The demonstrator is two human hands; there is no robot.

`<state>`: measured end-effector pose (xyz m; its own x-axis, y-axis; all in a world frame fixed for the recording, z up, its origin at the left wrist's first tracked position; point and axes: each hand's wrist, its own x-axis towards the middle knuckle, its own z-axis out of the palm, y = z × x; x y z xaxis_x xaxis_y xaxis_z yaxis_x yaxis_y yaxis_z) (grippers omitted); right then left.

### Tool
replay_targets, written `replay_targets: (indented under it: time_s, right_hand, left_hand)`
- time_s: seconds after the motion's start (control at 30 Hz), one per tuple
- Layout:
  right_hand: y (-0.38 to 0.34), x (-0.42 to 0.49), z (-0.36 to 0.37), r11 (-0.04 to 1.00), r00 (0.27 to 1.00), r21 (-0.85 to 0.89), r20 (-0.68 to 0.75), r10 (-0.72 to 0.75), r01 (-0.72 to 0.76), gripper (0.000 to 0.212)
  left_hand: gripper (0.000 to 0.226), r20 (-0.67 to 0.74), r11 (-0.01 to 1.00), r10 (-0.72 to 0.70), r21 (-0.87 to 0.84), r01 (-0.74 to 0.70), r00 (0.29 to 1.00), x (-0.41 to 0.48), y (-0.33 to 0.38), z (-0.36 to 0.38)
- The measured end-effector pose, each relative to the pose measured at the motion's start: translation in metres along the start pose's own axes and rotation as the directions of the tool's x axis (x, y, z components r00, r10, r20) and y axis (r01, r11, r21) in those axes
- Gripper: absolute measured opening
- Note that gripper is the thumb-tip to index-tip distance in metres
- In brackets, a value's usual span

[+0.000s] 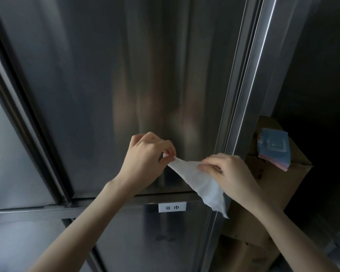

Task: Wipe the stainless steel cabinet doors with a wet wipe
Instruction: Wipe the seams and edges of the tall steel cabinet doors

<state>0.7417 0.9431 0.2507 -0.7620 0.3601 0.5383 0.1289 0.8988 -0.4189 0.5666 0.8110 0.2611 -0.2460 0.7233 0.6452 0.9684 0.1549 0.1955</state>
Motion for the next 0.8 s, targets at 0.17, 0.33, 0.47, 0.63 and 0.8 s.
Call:
replay_targets:
  time_s: [0.17,0.33,0.47,0.63,0.8]
  right_hand:
    - [0.004,0.001,-0.015,1.000,0.996,-0.012,-0.087,-0.030,0.029,0.011]
    - [0.003,0.007,-0.015,0.999,0.999,0.042,-0.052,-0.011,0.013,0.012]
    - [0.000,0.009,-0.018,0.997,0.999,0.058,-0.031,-0.045,0.047,0.011]
    - [0.003,0.011,-0.033,0.998,0.995,0.008,-0.069,-0.069,0.070,0.008]
    - [0.005,0.014,-0.039,0.989,0.972,-0.120,-0.203,-0.114,0.091,0.009]
  left_hand:
    - [0.009,0.009,0.991,-0.134,-0.006,0.134,0.991,0.001,-0.003,0.003]
    - [0.034,-0.017,0.995,-0.021,-0.094,0.019,1.000,0.003,0.014,0.007]
    - [0.042,0.128,0.995,0.022,-0.097,-0.010,0.991,0.001,0.023,0.015]
    - [0.013,0.176,0.957,-0.066,-0.267,0.113,0.982,-0.002,0.027,0.015]
    - [0.006,0.106,0.943,-0.128,-0.296,0.154,0.986,0.012,0.030,0.004]
